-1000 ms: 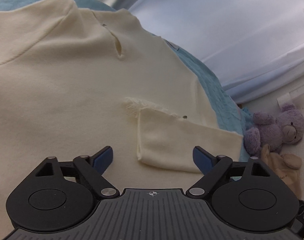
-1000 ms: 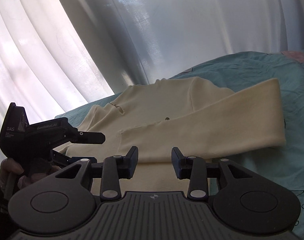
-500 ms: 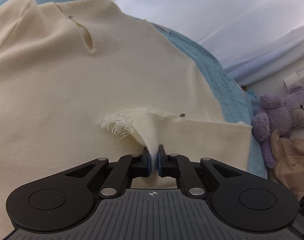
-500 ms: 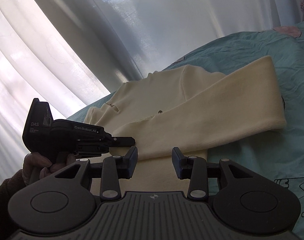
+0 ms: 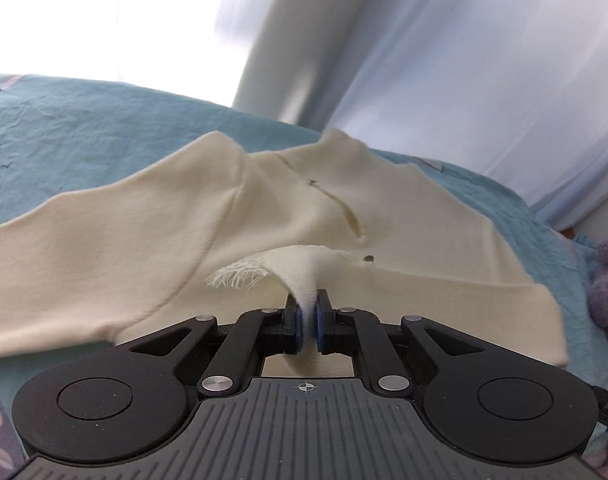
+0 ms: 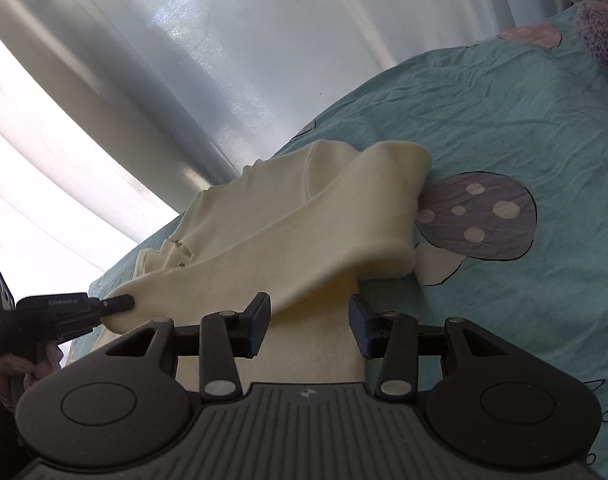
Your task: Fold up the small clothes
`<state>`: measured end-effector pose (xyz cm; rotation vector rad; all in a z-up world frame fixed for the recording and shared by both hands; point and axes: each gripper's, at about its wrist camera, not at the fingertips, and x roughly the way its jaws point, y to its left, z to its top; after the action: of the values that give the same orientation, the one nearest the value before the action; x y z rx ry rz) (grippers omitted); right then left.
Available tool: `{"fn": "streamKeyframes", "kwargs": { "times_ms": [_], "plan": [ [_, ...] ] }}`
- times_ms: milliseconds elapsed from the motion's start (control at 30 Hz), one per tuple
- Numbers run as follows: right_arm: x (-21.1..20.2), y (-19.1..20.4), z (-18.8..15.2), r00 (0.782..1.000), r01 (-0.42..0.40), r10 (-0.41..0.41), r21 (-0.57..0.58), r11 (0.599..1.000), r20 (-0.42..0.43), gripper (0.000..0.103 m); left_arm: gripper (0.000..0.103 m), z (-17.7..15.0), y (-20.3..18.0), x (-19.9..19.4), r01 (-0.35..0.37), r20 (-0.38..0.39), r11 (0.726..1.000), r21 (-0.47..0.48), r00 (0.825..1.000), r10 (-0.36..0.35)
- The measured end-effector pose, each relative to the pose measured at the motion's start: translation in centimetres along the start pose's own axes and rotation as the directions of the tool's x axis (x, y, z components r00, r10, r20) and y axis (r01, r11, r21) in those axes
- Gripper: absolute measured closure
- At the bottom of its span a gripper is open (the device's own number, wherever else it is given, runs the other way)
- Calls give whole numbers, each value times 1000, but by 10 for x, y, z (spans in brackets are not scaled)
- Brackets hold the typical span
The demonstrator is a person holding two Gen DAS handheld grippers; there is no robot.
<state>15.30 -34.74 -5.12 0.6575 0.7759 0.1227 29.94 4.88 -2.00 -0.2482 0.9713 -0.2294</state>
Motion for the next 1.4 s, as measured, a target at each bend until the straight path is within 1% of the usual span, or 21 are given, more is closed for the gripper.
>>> {"fn": "streamKeyframes", "kwargs": {
  "times_ms": [33, 133, 167, 200, 267, 367, 433, 533, 633, 733, 833, 967, 1033, 1100, 1133, 1167, 1233, 1300, 1333, 1367, 1400],
  "plan": [
    [2, -2, 1, 1000, -2, 2, 14, 1000, -3, 60, 90, -2, 5, 3, 11, -9, 1000, -13, 1000, -11],
    [10, -5, 4, 1000, -9, 10, 50, 999, -15, 60, 67, -11, 16, 11, 36, 11, 998, -52, 999, -35],
    [12, -6, 5, 1000, -14, 15, 59, 998, -16, 60, 67, -12, 18, 13, 47, 12, 997, -64, 999, -46],
    [14, -7, 5, 1000, -16, 17, 69, 998, -18, 60, 68, -12, 19, 16, 67, 8, 995, -80, 998, -67],
    [17, -8, 7, 1000, -22, 24, 90, 996, -18, 60, 95, -11, 21, 17, 107, 10, 988, -113, 994, -107],
    [19, -11, 10, 999, -33, 35, 123, 992, -13, 60, 95, -3, 18, 3, 58, 81, 995, -75, 995, -52],
    [20, -11, 12, 999, -41, 41, 141, 989, 0, 60, 95, 2, 16, -10, 52, 116, 998, -46, 992, -47],
    [22, -13, 15, 999, -43, 41, 167, 985, 12, 60, 95, 6, 17, -23, -3, 160, 1000, -12, 987, 5],
    [26, -15, 17, 999, -43, 39, 196, 980, 22, 60, 95, 10, 22, -29, -60, 179, 998, -2, 982, 59],
    [30, -18, 17, 998, -53, 46, 226, 973, 33, 63, 95, 13, 28, -30, -87, 184, 996, -12, 979, 87],
    [34, -21, 15, 999, -43, 33, 264, 964, 43, 66, 95, 15, 32, -31, -93, 200, 995, -26, 975, 96],
    [36, -24, 12, 998, -49, 31, 312, 949, 63, 66, 95, 17, 37, -35, -97, 213, 994, -49, 971, 105],
    [34, -25, 10, 996, -48, 22, 332, 942, 81, 70, 95, 17, 38, -37, -86, 214, 994, -60, 972, 97],
    [35, -27, 9, 996, -30, -4, 357, 934, 94, 82, 95, 17, 37, -38, -79, 214, 996, -51, 973, 88],
    [36, -27, 8, 995, -11, -26, 363, 932, 96, 91, 95, 16, 36, -37, -82, 210, 996, -44, 974, 90],
    [37, -28, 8, 994, 15, -52, 362, 932, 93, 95, 95, 16, 36, -35, -84, 204, 996, -39, 975, 90],
    [36, -25, 9, 991, 58, -95, 325, 944, 97, 97, 95, 15, 35, -33, -85, 196, 996, -32, 976, 90],
    [29, -12, 9, 979, 107, -142, 226, 968, 146, 97, 96, 13, 34, -34, -79, 202, 997, -24, 976, 83],
    [23, -5, 8, 970, 121, -152, 164, 979, 191, 97, 97, 12, 35, -33, -80, 206, 997, -22, 975, 83],
    [19, -1, 7, 965, 111, -137, 124, 986, 222, 97, 97, 11, 36, -32, -77, 204, 997, -18, 976, 79],
    [17, 0, 6, 965, 107, -128, 100, 989, 229, 97, 97, 9, 39, -29, -74, 199, 997, -16, 977, 75]
  ]
}}
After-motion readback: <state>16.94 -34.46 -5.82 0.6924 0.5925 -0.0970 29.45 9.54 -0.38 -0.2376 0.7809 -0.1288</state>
